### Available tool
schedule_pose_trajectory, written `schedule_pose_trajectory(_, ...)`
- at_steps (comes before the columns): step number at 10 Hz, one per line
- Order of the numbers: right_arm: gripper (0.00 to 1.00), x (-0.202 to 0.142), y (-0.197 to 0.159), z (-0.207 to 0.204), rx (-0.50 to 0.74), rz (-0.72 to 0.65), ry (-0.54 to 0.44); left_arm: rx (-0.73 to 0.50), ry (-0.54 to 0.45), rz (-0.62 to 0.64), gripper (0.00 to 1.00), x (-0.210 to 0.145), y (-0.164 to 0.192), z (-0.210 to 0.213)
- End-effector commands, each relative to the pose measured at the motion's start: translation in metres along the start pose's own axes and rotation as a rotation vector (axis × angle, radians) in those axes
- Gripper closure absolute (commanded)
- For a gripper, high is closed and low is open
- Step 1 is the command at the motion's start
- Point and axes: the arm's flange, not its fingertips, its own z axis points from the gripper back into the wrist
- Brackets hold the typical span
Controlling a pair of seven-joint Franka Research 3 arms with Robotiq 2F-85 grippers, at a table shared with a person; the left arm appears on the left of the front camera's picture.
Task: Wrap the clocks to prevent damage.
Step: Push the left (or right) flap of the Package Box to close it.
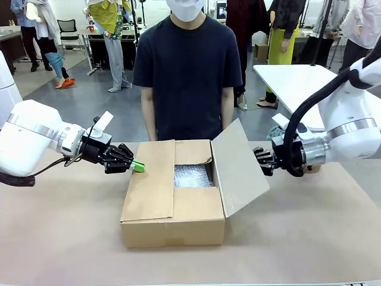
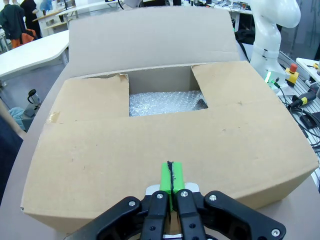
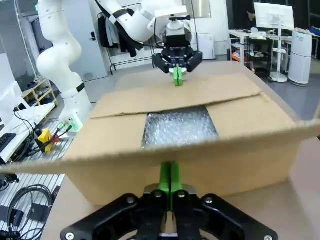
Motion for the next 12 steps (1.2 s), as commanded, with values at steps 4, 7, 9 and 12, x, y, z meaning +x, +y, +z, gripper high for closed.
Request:
schedule_pose_trajectory(4, 0.99, 0.013, -0.009, -0.038, 0.037, 0.063, -0.066, 0.001, 0.004, 0.004, 1.0, -0.004, 0.001, -0.002)
schedule_pose_trajectory(7, 0.99, 0.009, -0.013, -0.056, 0.061, 0.055, -0.062, 0.001, 0.004, 0.004, 1.0, -0.004, 0.001, -0.002)
schedule_pose_trajectory(9, 0.99, 0.006, -0.018, -0.065, 0.059, 0.054, -0.057, 0.001, 0.004, 0.004, 1.0, -0.004, 0.001, -0.002)
schedule_pose_trajectory(12, 0.99, -0.002, -0.026, -0.072, 0.055, 0.04, -0.039, 0.001, 0.004, 0.004, 1.0, -0.004, 0.001, -0.002)
